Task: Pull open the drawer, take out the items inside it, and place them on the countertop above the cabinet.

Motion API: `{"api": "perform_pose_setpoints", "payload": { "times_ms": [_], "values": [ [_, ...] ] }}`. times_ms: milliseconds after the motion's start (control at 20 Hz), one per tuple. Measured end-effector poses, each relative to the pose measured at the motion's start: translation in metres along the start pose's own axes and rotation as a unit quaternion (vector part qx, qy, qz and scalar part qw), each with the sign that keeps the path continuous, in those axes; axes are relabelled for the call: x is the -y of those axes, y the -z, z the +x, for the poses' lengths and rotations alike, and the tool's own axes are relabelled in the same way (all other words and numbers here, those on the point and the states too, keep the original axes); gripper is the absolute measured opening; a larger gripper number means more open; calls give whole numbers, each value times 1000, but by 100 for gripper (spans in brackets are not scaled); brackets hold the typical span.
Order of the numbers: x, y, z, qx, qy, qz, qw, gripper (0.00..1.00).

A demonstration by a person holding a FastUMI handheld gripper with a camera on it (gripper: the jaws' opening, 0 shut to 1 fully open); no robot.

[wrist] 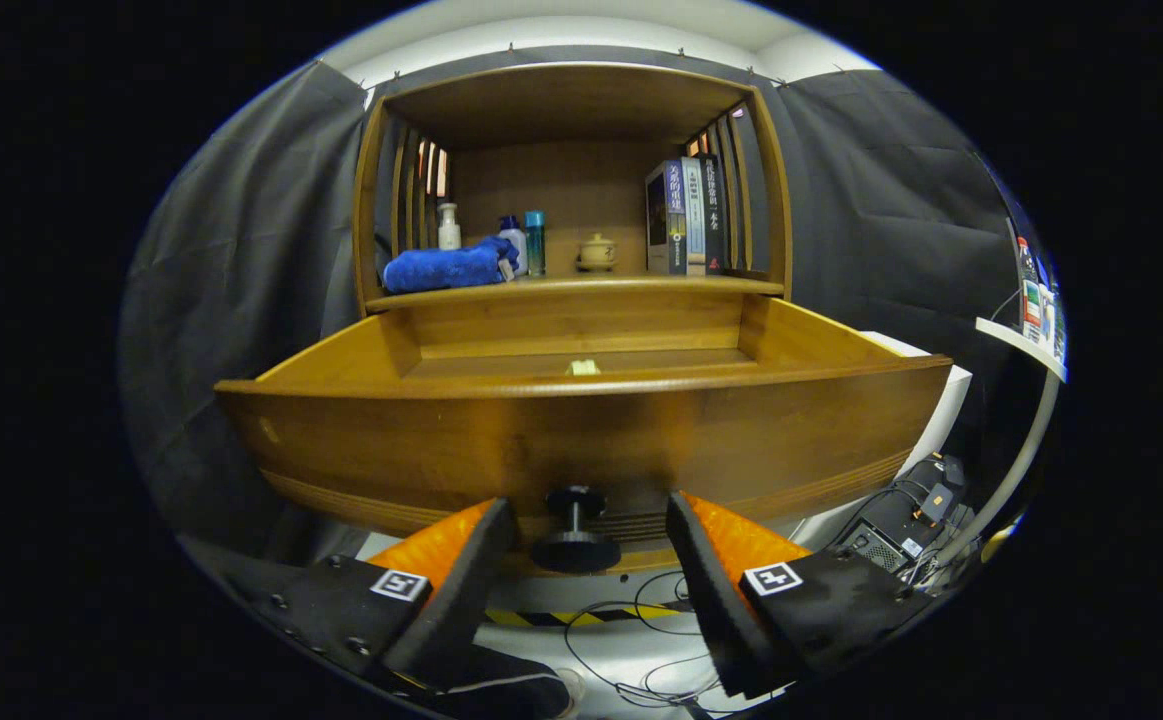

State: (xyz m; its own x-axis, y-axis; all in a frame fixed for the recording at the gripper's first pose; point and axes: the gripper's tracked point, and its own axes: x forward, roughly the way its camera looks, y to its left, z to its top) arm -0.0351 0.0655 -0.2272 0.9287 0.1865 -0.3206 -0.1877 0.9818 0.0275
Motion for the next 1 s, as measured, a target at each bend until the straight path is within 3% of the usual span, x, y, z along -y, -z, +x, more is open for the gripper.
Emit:
{"api": "perform_pose_setpoints", "payload": {
  "times_ms": [600, 850, 1000],
  "values": [
    [23, -112, -42, 79, -12, 34, 996, 99],
    [25, -151, -24, 81, -17, 25, 996, 99],
    [23, -160, -2, 50, -15, 11, 999, 99]
  ]
}}
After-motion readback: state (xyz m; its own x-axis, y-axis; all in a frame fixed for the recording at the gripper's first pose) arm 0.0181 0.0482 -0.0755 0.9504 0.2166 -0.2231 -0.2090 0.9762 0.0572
